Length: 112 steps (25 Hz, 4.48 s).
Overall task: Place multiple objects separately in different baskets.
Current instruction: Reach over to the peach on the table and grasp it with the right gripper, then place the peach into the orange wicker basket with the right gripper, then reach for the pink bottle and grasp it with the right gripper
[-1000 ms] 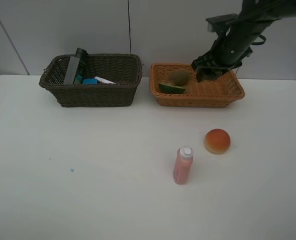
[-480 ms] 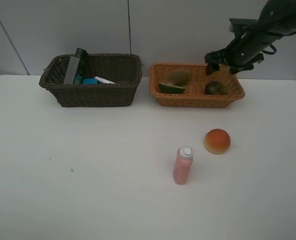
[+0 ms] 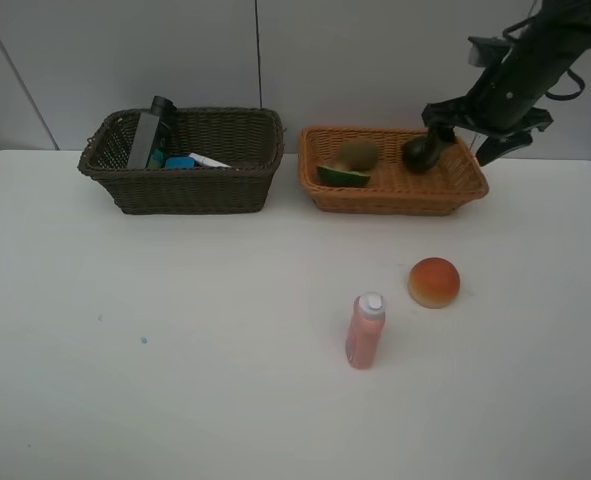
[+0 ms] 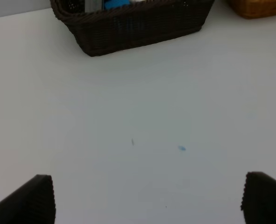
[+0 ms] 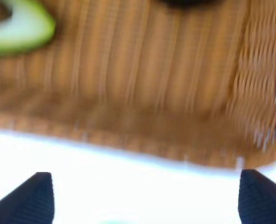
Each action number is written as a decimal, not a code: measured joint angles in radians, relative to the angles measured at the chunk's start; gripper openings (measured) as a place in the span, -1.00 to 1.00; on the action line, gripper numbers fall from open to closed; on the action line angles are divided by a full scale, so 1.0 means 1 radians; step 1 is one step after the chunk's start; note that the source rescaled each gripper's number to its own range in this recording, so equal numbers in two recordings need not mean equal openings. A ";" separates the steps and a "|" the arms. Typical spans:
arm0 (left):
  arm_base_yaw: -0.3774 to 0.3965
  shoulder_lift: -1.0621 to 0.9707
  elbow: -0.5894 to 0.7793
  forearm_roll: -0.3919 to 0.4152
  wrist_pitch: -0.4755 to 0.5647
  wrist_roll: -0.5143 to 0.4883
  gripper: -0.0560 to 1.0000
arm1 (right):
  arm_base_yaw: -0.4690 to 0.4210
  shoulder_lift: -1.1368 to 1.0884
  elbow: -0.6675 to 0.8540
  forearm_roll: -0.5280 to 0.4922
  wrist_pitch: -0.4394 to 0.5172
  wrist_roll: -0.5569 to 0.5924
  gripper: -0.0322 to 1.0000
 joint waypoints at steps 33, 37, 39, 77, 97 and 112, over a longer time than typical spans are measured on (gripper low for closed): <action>0.000 0.000 0.000 0.000 0.000 0.000 1.00 | 0.241 -0.085 0.395 -0.182 -0.121 0.125 0.96; 0.000 0.000 0.000 0.000 0.000 0.000 1.00 | 0.241 -0.043 0.408 -0.202 -0.167 0.125 0.96; 0.000 0.000 0.000 0.000 0.000 0.000 1.00 | 0.241 -0.017 0.421 -0.236 -0.184 0.128 0.96; 0.000 0.000 0.000 0.000 0.000 0.000 1.00 | 0.209 0.043 0.014 -0.274 -0.071 0.123 0.41; 0.000 0.000 0.000 -0.001 0.000 0.000 1.00 | 0.207 0.144 -0.206 -0.223 0.108 0.121 0.96; 0.000 0.000 0.000 -0.001 0.000 0.000 1.00 | 0.473 -0.216 0.131 -0.145 0.278 0.201 0.96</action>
